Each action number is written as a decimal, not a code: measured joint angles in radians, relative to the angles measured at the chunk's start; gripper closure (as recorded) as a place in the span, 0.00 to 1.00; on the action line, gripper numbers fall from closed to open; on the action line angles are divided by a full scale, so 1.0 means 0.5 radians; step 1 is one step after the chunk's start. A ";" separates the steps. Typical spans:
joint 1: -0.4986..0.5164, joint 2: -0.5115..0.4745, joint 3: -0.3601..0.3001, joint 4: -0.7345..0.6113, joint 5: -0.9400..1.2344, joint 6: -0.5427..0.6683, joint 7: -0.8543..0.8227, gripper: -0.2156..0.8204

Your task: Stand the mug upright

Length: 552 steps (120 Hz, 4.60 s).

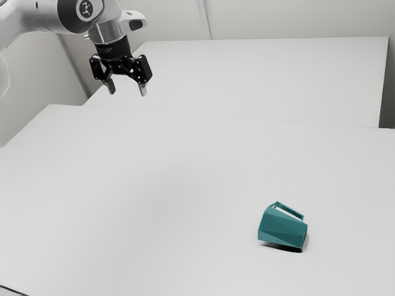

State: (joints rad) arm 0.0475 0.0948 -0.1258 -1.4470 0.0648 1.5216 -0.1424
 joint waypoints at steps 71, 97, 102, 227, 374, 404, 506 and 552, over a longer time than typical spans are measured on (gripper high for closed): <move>0.037 -0.231 -0.017 -0.400 -0.393 0.087 -0.045 0.21; 0.033 -0.278 -0.018 -0.705 -0.876 0.243 -0.023 0.21; 0.030 -0.277 -0.018 -0.760 -0.951 0.293 0.002 0.21; -0.018 0.298 -0.531 -1.402 -2.469 1.501 1.147 0.21; 0.069 0.562 -0.739 -1.395 -2.967 1.275 2.097 0.65; 0.074 0.576 -0.754 -1.394 -2.970 1.263 2.185 0.83; 0.272 0.136 -0.788 -1.368 -2.208 1.393 2.005 0.93; 0.564 -0.094 -0.783 -1.333 -0.668 1.438 1.274 0.93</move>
State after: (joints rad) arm 0.3296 0.0480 -0.5171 -2.1134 -0.2691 2.2407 0.4945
